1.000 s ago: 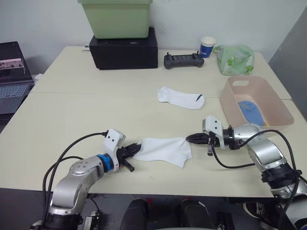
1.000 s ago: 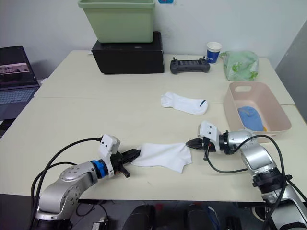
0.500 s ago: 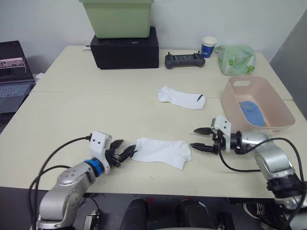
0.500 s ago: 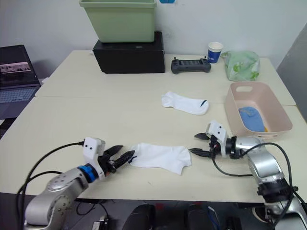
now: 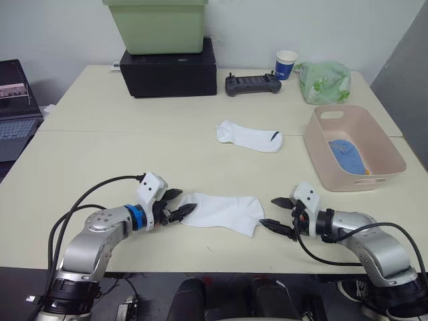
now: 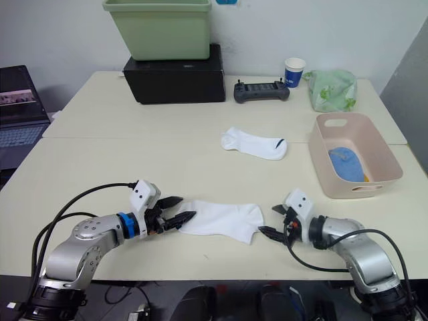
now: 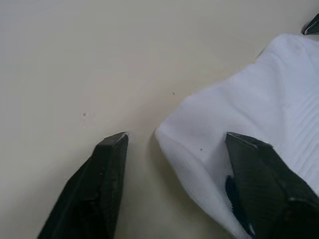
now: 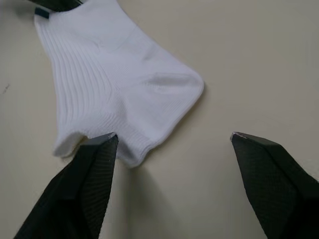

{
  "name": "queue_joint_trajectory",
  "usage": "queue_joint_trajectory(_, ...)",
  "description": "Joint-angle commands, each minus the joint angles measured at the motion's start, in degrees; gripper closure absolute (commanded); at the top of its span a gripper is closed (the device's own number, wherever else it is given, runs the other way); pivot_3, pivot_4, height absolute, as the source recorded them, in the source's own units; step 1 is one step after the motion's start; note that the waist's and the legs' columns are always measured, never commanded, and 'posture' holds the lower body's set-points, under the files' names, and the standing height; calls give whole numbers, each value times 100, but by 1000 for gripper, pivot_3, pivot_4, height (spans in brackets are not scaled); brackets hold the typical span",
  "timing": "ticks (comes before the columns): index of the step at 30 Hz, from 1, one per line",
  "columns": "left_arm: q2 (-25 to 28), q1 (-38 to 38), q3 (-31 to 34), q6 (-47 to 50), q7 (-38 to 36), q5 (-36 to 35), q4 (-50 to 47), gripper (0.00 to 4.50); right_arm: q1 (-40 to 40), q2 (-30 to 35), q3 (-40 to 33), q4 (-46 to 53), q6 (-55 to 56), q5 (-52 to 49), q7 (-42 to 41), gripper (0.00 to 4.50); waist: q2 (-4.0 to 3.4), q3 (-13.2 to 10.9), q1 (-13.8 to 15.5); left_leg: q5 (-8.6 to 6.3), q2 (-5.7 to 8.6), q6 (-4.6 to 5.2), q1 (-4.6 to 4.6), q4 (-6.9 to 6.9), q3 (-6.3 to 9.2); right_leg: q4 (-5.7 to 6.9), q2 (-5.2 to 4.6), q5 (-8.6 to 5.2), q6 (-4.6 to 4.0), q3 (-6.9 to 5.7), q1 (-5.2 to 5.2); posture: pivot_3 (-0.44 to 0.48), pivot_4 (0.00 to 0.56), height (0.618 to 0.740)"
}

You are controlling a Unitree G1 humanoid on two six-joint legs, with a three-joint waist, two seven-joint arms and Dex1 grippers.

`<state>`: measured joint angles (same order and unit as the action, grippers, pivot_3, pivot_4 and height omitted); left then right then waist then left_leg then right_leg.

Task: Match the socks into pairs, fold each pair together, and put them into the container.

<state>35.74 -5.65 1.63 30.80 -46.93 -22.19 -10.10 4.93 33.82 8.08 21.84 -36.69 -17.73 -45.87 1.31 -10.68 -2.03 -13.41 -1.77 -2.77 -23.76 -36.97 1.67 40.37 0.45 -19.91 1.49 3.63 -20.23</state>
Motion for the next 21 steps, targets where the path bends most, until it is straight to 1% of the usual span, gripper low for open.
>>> queue_joint_trajectory(1,62,128,88,34,-44,-80,-162,2432,-90,41,198,221,185,87,-16,1987,0,0,1,0,1,0,0,0,-1,0,0,0,0,0,0,0,150,740)
queue_joint_trajectory(2,49,176,144,82,-2,-124,-222,2679,-70,49,222,177,233,130,-11,2292,0,0,2,0,1,0,0,0,-1,-1,-1,0,0,1,0,0,150,740)
queue_joint_trajectory(7,-2,453,329,271,138,-313,-539,4387,-15,96,201,-7,304,103,-92,4168,0,0,11,0,1,0,-1,-1,-1,-1,-3,0,0,1,1,0,150,740)
queue_joint_trajectory(8,-17,537,372,311,189,-353,-619,4500,24,112,168,-47,287,65,-130,4481,0,0,12,0,1,0,-1,-1,0,-1,-3,0,0,0,1,0,150,740)
queue_joint_trajectory(11,-67,762,417,431,316,-462,-860,4500,141,166,24,-132,199,-113,-246,4481,0,0,16,0,1,0,-1,-2,0,-1,-3,0,0,0,2,0,150,740)
queue_joint_trajectory(14,-242,1028,319,565,501,-584,-1205,4500,423,474,-154,-410,101,-311,-659,4481,0,0,17,0,3,1,-1,-3,-1,-1,-4,0,0,2,2,0,150,740)
queue_joint_trajectory(18,-430,1053,241,651,691,-613,-1349,4500,649,900,-105,-793,139,-315,-1131,4481,2,0,33,0,8,2,-1,-4,-3,-4,-8,0,0,1,5,0,150,740)
queue_joint_trajectory(21,-538,1113,218,734,817,-630,-1435,4500,770,977,-92,-1054,246,-280,-1312,4481,2,-1,31,0,5,2,-2,-2,4,-5,-5,0,-1,-5,5,0,150,740)
